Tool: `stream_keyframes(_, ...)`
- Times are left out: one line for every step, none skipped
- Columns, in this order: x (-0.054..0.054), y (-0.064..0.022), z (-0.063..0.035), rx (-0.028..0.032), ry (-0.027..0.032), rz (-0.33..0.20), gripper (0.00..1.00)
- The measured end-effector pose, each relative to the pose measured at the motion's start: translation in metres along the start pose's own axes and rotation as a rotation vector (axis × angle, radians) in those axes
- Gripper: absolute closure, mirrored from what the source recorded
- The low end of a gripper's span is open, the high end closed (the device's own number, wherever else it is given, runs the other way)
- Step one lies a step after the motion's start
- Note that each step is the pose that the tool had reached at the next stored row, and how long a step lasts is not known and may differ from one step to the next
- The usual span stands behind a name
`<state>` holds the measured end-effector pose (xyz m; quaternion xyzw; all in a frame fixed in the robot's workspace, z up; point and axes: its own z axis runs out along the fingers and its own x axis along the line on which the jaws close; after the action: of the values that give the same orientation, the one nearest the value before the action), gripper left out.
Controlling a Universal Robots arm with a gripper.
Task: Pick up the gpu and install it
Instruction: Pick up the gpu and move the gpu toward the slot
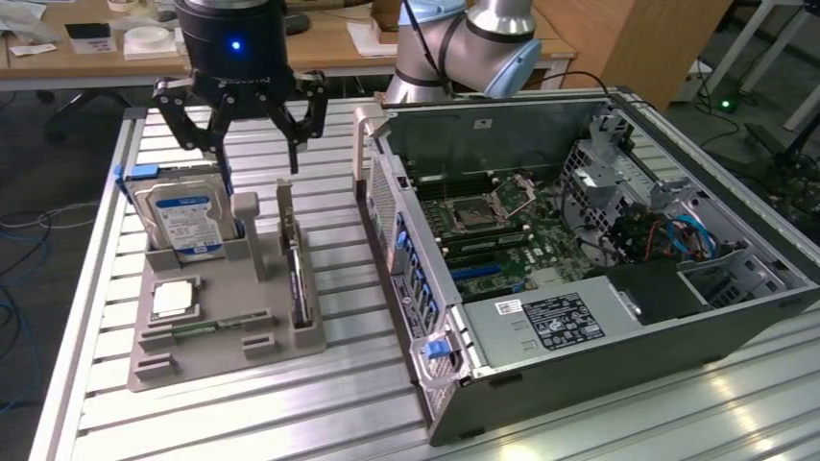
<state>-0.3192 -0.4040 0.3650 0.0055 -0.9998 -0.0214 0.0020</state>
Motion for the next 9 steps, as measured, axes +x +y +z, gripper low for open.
stream_keyframes(0.0, 0.0, 0.0008, 0.0001, 0.0014, 0.0, 0.29)
stream_keyframes(0.0, -0.0001, 0.0016, 0.0, 0.0026, 0.0, 0.29)
stream_keyframes(0.0, -0.0001, 0.0024, 0.0, 0.0039, 0.0, 0.29)
stream_keyframes(0.0, -0.0001, 0.0032, -0.0001, 0.0053, 0.0, 0.29)
stream_keyframes(0.0, -0.0002, 0.004, -0.0001, 0.0066, 0.0, 0.29)
stream_keyframes(0.0, -0.0002, 0.0046, 0.0, 0.008, 0.0, 0.29)
stream_keyframes(0.0, -0.0002, 0.0053, -0.0001, 0.0092, 0.0, 0.29)
stream_keyframes(0.0, -0.0003, 0.006, -0.0001, 0.0103, 0.001, 0.29)
stream_keyframes(0.0, -0.0003, 0.0067, -0.0001, 0.0116, 0.001, 0.29)
